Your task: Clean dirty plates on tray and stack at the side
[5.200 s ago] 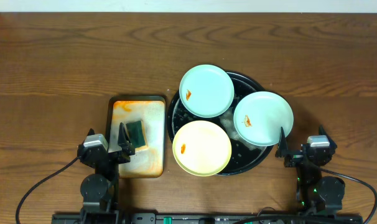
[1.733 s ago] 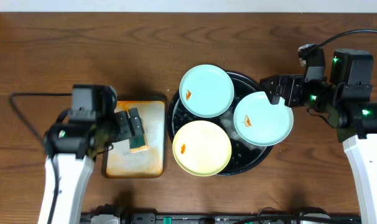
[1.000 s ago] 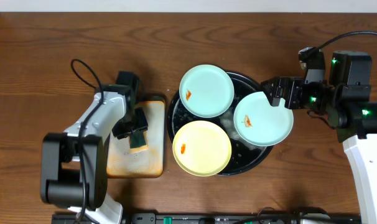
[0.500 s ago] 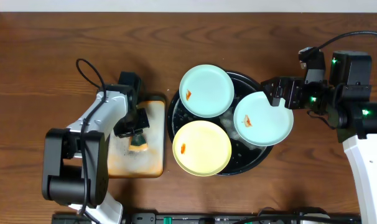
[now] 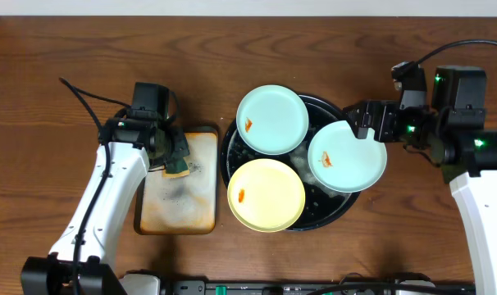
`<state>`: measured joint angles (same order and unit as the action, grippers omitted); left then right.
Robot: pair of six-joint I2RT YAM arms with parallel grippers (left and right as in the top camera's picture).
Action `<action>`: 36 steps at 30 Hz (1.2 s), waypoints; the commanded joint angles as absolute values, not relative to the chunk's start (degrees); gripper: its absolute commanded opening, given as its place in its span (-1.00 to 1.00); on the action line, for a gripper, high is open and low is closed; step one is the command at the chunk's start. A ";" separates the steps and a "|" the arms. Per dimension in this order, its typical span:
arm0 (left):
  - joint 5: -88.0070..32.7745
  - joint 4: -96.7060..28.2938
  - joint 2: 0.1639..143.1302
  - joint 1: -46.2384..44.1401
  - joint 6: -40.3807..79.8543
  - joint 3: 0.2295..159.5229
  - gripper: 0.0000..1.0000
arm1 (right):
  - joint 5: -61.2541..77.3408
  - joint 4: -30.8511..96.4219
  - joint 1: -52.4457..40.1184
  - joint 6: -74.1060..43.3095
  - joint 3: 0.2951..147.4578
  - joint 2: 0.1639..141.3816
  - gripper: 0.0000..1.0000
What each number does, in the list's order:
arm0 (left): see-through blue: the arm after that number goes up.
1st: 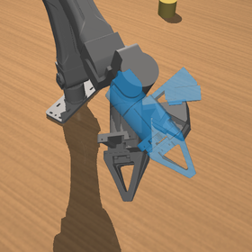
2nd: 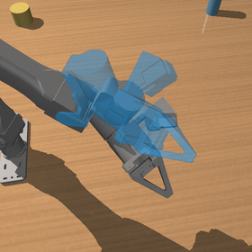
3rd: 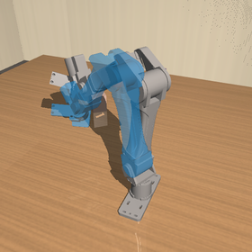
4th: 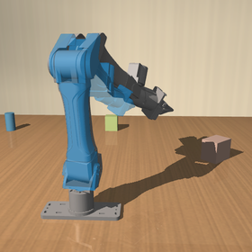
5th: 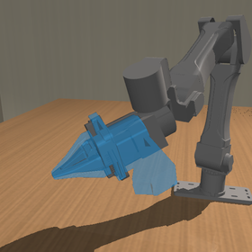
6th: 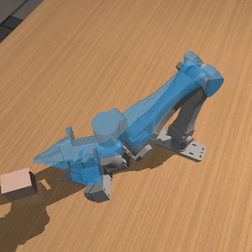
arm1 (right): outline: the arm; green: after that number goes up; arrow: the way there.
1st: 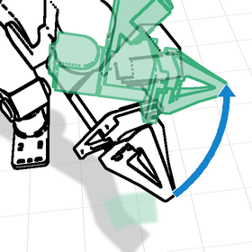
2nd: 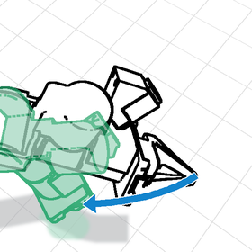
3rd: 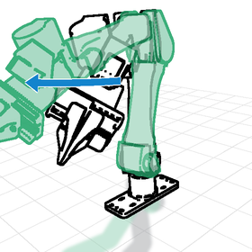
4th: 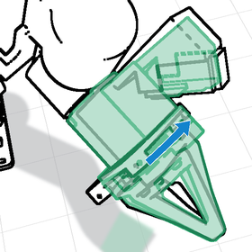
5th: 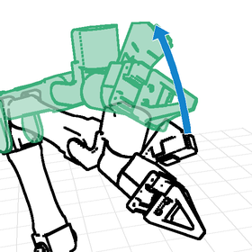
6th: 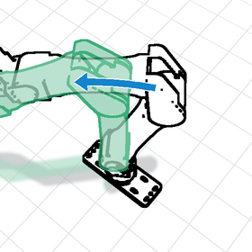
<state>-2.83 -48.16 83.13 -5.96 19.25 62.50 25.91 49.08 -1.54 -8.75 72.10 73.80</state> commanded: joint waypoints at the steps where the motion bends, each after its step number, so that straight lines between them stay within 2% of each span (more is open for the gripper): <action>1: -2.48 -48.51 83.48 -5.93 18.31 63.24 -0.85 | 25.93 49.52 -2.33 -9.37 72.95 75.26 0.99; 7: -1.91 -45.34 85.10 -5.93 14.72 61.67 -0.85 | 25.89 49.32 -3.92 -8.69 72.95 76.09 0.90; 21: -2.57 -37.04 95.09 -5.93 14.61 58.39 -0.83 | 25.47 50.15 -3.95 -8.08 72.95 76.09 0.93; 22: -2.57 -37.23 95.09 -5.93 14.61 58.39 -0.73 | 25.47 50.17 -3.95 -8.05 72.95 76.09 0.93; 23: -2.59 -37.69 94.89 -5.93 14.66 58.41 -0.50 | 25.47 50.17 -3.95 -8.05 72.95 76.09 0.93; 24: -2.59 -38.30 94.67 -5.93 14.68 58.52 -0.12 | 25.47 50.15 -3.95 -8.05 72.95 76.09 0.93; 25: -2.59 -39.20 94.37 -5.93 14.68 58.81 0.17 | 25.45 50.15 -3.95 -8.05 72.95 76.09 0.93; 26: -2.57 -40.27 94.00 -5.93 14.90 59.27 0.33 | 25.47 50.15 -3.95 -8.05 72.95 76.09 0.93; 33: -5.02 -45.91 90.32 -5.93 15.27 62.15 0.36 | 25.45 50.15 -3.95 -8.05 72.95 76.09 0.93; 36: -5.37 -47.55 90.30 -5.93 15.94 61.84 0.25 | 25.45 50.15 -3.95 -8.08 72.95 76.09 0.93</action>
